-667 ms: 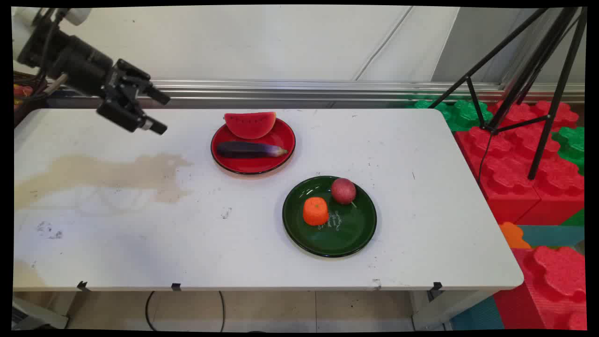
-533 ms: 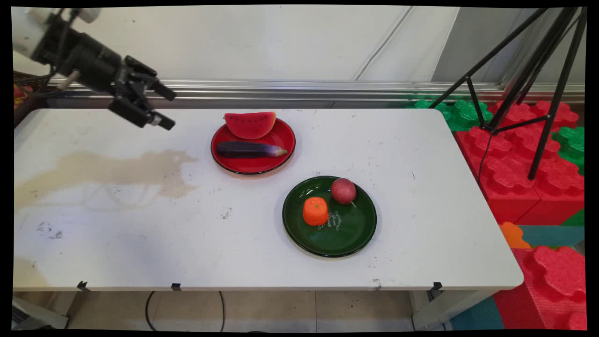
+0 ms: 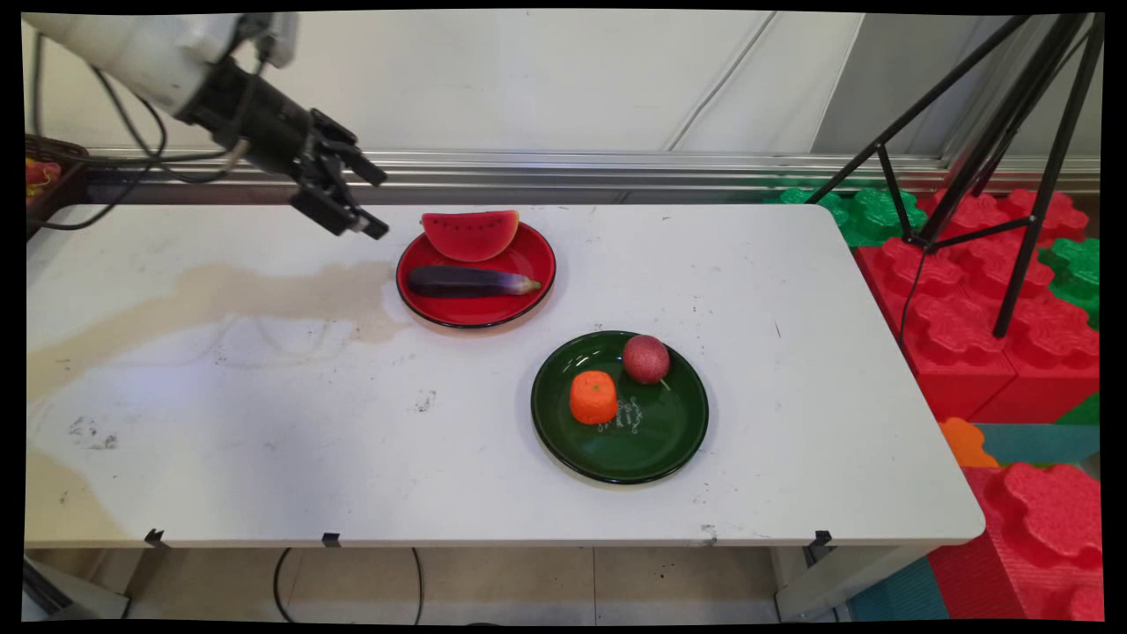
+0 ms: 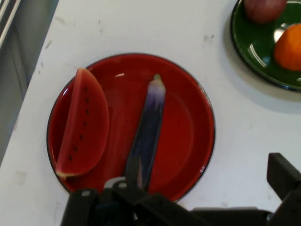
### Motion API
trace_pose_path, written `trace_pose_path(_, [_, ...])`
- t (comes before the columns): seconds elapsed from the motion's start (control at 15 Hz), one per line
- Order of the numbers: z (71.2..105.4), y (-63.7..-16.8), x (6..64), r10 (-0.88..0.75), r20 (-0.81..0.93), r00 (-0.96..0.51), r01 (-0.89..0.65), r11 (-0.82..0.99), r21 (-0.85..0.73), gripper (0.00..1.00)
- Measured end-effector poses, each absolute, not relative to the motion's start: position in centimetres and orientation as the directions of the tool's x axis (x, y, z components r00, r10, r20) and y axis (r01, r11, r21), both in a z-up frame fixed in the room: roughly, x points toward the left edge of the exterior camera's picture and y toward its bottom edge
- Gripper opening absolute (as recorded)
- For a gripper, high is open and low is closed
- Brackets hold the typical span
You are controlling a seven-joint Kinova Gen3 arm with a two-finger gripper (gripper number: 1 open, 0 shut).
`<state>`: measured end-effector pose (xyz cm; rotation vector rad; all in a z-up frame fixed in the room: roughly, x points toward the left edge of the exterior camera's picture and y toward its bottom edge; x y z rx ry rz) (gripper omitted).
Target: Pick up the eggplant from the red plate
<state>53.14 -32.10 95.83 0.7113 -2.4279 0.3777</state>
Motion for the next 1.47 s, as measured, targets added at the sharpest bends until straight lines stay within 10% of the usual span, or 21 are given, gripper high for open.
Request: trace_pose_path(1.47, [82.2,-44.9,47.3,-0.388,0.430,-0.815,-0.461,0.884,-0.076,1.00])
